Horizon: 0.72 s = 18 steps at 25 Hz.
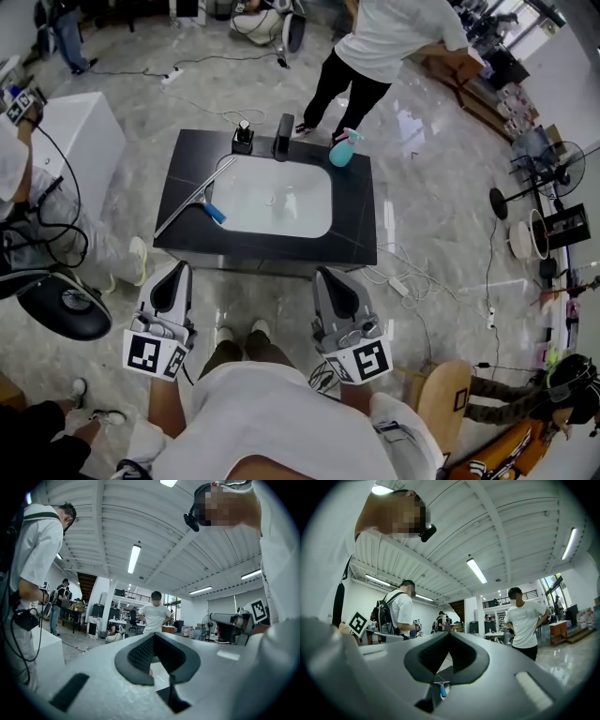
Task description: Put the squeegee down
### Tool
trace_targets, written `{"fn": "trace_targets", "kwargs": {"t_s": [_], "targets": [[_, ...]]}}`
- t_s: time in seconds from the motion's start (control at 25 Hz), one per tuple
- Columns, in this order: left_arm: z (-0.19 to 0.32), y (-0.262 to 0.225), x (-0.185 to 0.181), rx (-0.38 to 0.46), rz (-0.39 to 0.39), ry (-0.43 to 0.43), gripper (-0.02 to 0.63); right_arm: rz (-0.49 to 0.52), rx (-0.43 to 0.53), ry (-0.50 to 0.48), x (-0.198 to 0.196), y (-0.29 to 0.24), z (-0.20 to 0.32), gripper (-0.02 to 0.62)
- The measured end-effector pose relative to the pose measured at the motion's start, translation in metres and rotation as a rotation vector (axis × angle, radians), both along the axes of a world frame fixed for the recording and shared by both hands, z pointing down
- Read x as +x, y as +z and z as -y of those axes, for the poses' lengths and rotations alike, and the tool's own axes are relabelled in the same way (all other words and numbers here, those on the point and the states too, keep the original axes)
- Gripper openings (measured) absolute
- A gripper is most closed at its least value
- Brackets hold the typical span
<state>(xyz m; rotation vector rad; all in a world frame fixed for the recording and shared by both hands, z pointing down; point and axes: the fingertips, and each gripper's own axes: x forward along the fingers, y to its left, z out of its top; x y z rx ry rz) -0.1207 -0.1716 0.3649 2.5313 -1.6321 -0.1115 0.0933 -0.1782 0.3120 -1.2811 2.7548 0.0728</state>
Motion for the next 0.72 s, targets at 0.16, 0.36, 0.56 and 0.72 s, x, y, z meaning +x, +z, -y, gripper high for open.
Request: {"fn": "trace_targets", "kwargs": {"t_s": [0.16, 0.36, 0.56, 0.72], "targets": [[-0.003, 0.001, -0.002, 0.002, 0.002, -0.004, 0.006, -0.002, -0.010, -0.010, -0.004, 0.004, 0.000, 0.011], [-0.002, 0.001, -0.001, 0.009, -0.001, -0.007, 0.006, -0.010, -0.004, -0.024, -0.008, 0.005, 0.002, 0.011], [-0.001, 0.004, -0.001, 0.005, -0.007, -0.007, 0.006, -0.014, -0.012, -0.033, -0.012, 0.007, 0.005, 0.011], [-0.001, 0.001, -0.001, 0.009, -0.006, -0.007, 0.006, -0.025, -0.006, -0.037, -0.015, 0.005, 0.004, 0.011]]}}
